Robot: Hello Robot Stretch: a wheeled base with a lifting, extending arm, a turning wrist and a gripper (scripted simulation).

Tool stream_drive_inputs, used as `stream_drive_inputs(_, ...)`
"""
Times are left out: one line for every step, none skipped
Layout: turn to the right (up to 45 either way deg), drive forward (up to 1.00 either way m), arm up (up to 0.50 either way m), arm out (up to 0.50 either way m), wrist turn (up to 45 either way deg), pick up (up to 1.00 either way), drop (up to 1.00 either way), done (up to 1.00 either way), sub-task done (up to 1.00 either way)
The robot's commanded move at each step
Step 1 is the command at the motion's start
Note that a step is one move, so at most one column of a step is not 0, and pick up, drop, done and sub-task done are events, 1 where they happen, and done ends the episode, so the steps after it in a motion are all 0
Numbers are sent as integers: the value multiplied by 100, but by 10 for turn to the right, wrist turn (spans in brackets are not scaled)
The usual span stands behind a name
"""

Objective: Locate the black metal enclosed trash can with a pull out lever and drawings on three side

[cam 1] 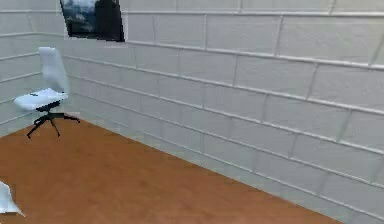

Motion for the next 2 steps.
stream_drive_inputs(450, 0, 0, 0, 0, 0, 0, 0, 0)
stream_drive_inputs(90, 0, 0, 0, 0, 0, 0, 0, 0)
